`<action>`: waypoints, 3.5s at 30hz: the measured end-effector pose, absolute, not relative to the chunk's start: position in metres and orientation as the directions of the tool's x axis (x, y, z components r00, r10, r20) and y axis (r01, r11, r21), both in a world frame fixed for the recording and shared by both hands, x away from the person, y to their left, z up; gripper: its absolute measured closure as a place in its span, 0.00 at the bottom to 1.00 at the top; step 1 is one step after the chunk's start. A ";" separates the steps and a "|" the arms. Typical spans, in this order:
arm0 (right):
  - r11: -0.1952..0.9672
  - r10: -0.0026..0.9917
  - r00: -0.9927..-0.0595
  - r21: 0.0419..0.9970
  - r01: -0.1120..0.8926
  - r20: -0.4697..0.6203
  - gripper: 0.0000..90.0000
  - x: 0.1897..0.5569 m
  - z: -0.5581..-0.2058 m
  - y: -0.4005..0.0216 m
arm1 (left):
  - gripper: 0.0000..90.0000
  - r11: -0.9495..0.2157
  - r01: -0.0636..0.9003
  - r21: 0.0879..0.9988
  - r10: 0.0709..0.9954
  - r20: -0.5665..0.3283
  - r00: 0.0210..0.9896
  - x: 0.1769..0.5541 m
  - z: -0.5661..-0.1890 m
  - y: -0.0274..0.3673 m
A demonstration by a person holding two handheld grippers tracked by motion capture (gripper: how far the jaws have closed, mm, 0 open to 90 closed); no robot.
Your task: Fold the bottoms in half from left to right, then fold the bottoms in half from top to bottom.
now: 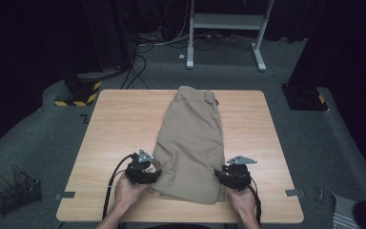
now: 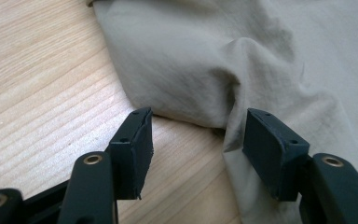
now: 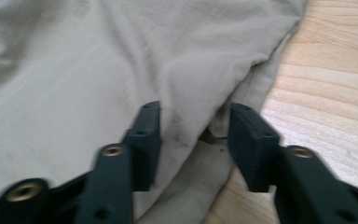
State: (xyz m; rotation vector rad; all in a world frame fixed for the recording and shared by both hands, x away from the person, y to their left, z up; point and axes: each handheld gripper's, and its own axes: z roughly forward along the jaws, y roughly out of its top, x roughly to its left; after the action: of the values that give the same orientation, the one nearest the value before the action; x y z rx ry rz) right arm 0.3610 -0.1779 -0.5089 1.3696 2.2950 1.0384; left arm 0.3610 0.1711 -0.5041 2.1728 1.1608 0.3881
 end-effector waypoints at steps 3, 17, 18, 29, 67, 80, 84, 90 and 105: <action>0.342 0.830 -0.552 0.706 0.620 0.083 0.96 0.358 -0.505 -0.173 | 0.46 -0.403 0.633 0.661 0.825 -0.038 0.564 0.362 -0.503 0.172; 0.371 0.863 -0.505 0.645 0.668 0.026 0.97 0.380 -0.493 -0.196 | 0.44 -0.396 0.631 0.668 0.827 -0.039 0.560 0.369 -0.494 0.163; 0.362 0.870 -0.492 0.642 0.676 0.027 0.94 0.379 -0.495 -0.198 | 0.44 -0.390 0.633 0.668 0.829 -0.045 0.558 0.370 -0.494 0.162; 0.363 0.862 -0.507 0.719 0.592 -0.018 0.65 0.385 -0.496 -0.168 | 0.43 -0.439 0.623 0.648 0.828 0.022 0.560 0.392 -0.511 0.141; 0.350 0.865 -0.502 0.718 0.602 -0.001 0.50 0.378 -0.505 -0.166 | 0.35 -0.328 0.583 0.743 0.812 -0.093 0.576 0.344 -0.490 0.196; 0.342 0.886 -0.464 0.682 0.646 -0.004 0.51 0.401 -0.513 -0.163 | 0.36 -0.387 0.610 0.691 0.833 -0.021 0.553 0.405 -0.508 0.151; 0.341 0.879 -0.476 0.704 0.623 -0.004 0.49 0.396 -0.519 -0.167 | 0.36 -0.391 0.600 0.698 0.838 -0.001 0.546 0.399 -0.518 0.159; 0.344 0.874 -0.486 0.711 0.613 -0.003 0.42 0.392 -0.520 -0.171 | 0.36 -0.390 0.602 0.697 0.838 -0.001 0.545 0.391 -0.518 0.166; 0.276 0.894 -0.443 0.691 0.668 0.071 0.43 0.381 -0.508 -0.181 | 0.31 -0.261 0.644 0.719 0.879 -0.099 0.467 0.380 -0.509 0.187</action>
State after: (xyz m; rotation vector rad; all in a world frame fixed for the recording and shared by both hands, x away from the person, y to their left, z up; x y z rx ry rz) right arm 0.3812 -0.1811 -0.5080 1.4213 2.2197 0.9515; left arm 0.3796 0.1875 -0.5085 2.0038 1.2629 0.4199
